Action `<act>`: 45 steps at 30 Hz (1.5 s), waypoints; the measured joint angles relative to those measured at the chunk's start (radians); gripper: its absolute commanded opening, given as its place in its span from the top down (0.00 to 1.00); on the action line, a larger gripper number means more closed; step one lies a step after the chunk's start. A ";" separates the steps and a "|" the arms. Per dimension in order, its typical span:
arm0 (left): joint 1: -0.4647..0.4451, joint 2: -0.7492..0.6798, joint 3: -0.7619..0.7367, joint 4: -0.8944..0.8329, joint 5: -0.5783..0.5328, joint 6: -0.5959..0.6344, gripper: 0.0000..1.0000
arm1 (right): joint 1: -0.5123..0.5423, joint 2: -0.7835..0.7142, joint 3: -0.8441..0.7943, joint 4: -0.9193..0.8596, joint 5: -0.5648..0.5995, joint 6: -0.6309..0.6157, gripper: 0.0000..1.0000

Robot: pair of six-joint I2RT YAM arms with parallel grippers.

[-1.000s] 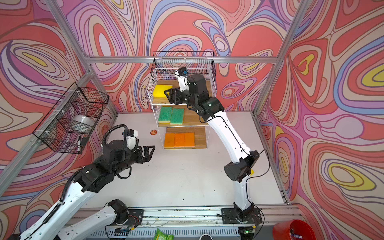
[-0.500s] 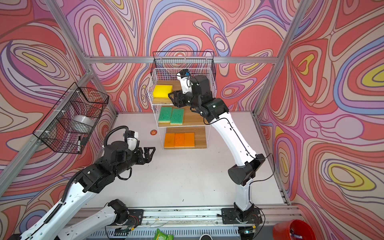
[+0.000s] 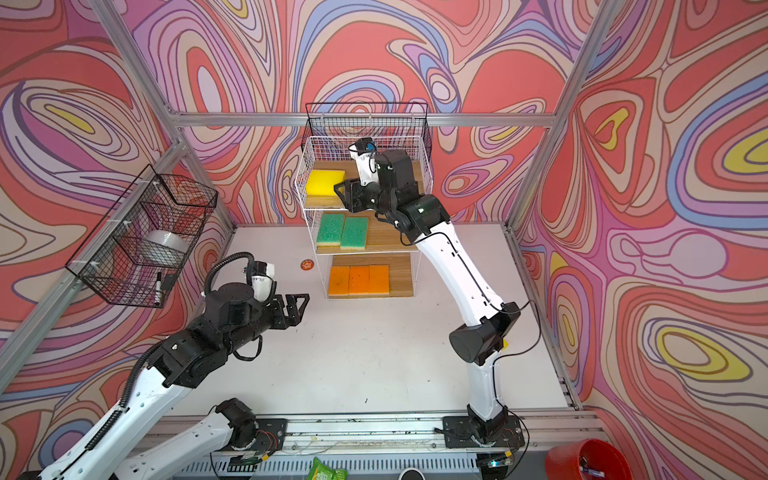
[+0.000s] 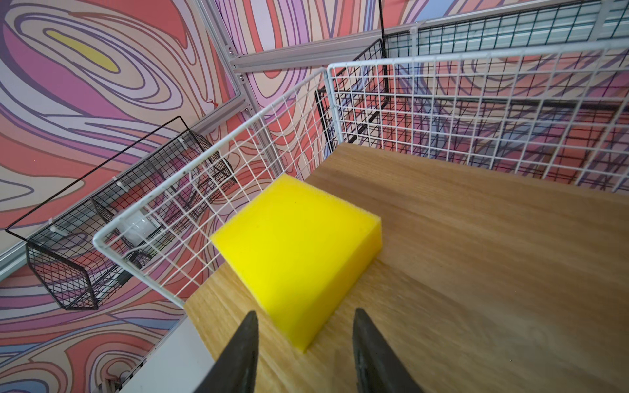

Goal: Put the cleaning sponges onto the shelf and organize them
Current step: 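Push the yellow sponge with right gripper to square it on the tier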

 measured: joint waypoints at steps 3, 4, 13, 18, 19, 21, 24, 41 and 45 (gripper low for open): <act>0.000 0.001 0.000 0.000 0.000 0.000 0.16 | 0.000 0.000 0.000 -0.003 -0.001 0.003 0.76; 0.000 0.002 0.000 0.000 0.000 0.000 0.16 | 0.000 0.000 0.000 -0.005 0.000 0.003 0.78; 0.001 0.012 0.000 0.000 0.000 0.000 0.16 | 0.000 0.000 -0.015 0.007 0.012 0.006 0.94; 0.001 0.012 0.000 0.000 0.000 0.000 0.16 | 0.000 -0.002 -0.025 0.022 0.031 0.008 0.98; 0.001 0.012 0.000 0.000 0.000 0.000 0.16 | 0.000 -0.003 -0.025 0.022 0.032 0.009 0.99; 0.001 0.011 0.000 0.000 0.000 0.000 0.16 | 0.000 -0.006 -0.029 0.023 0.037 0.009 1.00; 0.001 0.009 -0.002 0.000 0.000 0.000 0.16 | 0.000 -0.014 -0.039 0.023 0.039 0.009 1.00; 0.002 -0.004 -0.023 0.000 0.000 0.000 0.16 | 0.000 -0.096 -0.126 0.005 0.021 0.006 1.00; 0.002 -0.009 -0.023 0.000 0.000 0.000 0.16 | 0.000 -0.104 -0.145 0.008 -0.008 0.006 1.00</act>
